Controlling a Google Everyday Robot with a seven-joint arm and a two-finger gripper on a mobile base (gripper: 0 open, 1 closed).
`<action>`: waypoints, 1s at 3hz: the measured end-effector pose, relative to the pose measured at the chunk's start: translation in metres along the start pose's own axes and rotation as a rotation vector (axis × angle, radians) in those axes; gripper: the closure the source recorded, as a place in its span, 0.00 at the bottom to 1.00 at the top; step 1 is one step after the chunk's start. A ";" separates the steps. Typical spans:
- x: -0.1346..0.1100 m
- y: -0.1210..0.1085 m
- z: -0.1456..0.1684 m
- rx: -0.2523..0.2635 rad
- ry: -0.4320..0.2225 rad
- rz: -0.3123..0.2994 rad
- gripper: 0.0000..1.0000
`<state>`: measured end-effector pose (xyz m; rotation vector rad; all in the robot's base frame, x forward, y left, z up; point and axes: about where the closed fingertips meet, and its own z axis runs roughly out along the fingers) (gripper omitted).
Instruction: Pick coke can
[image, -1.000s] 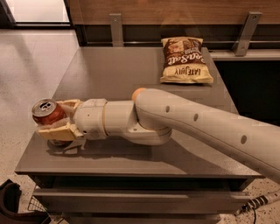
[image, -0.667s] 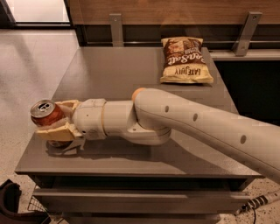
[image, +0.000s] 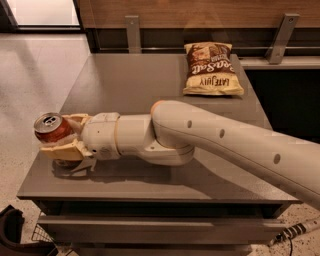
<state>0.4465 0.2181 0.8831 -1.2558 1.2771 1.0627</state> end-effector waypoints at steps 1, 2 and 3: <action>-0.022 -0.009 -0.001 -0.027 -0.027 -0.017 1.00; -0.068 -0.023 -0.005 -0.045 -0.030 -0.076 1.00; -0.099 -0.029 -0.007 -0.044 -0.015 -0.120 1.00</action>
Offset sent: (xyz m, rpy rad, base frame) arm 0.0309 -0.0046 0.1075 0.0276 -0.1119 0.0694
